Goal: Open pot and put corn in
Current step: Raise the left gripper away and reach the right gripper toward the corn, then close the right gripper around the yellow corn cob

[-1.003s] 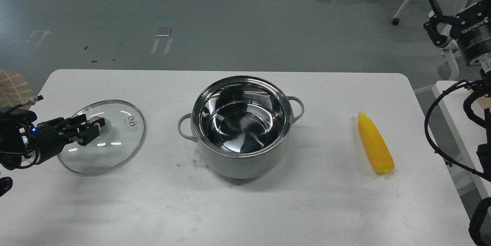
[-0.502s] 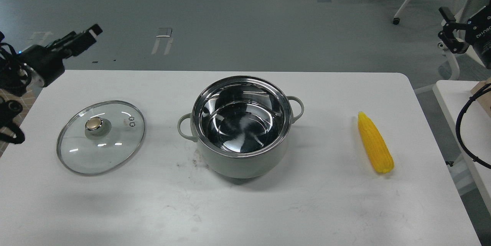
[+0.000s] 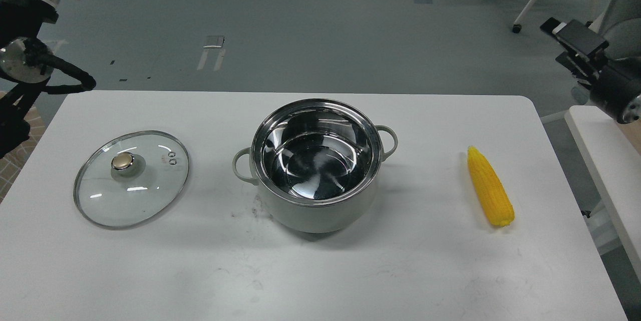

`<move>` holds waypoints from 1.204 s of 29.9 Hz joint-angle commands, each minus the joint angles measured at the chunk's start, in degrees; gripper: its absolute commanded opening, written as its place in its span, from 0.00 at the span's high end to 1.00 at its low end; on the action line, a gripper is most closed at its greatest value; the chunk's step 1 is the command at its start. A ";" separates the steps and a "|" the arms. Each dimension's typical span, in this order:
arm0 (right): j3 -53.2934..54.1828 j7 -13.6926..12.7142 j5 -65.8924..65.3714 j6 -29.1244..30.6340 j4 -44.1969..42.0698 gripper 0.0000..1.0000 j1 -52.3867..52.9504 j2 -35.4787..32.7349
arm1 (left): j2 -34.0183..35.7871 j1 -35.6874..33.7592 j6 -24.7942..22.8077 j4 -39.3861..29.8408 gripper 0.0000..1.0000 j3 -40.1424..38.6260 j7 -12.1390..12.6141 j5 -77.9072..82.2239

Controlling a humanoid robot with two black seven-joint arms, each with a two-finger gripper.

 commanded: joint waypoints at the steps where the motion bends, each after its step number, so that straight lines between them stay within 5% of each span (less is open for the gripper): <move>1: -6.69 0.00 -10.17 -0.02 -0.29 0.00 -0.42 -1.57 | -2.45 2.28 -2.33 0.03 0.02 -1.07 0.41 -0.85; 9: -19.44 0.00 -22.33 -7.62 -4.51 0.03 -3.85 -0.52 | -5.01 4.83 -2.33 -0.23 0.02 -1.07 0.85 -0.76; 14: -21.57 -0.26 -22.69 -8.42 -6.10 0.20 -6.13 2.64 | -5.01 4.83 -2.33 -0.23 0.02 -1.07 0.77 -0.76; 23: -24.91 -0.61 -22.69 -8.33 -8.03 0.28 -6.66 4.23 | -5.62 4.83 -2.33 -0.32 0.02 -1.07 0.77 -0.76; 29: -25.61 -0.97 -22.60 -8.33 -8.03 0.56 -7.10 4.32 | -5.53 4.83 -2.33 -0.32 0.02 -1.07 0.77 -0.76; 32: -25.26 -1.23 -22.51 -10.34 -7.77 0.97 -6.93 4.93 | -5.53 4.83 -2.33 -0.32 0.02 -1.07 0.77 -0.76; 36: -24.91 -2.20 -22.34 -13.60 -7.51 1.00 -6.22 4.93 | -5.36 4.83 -2.28 -0.32 0.02 -1.15 0.85 -0.67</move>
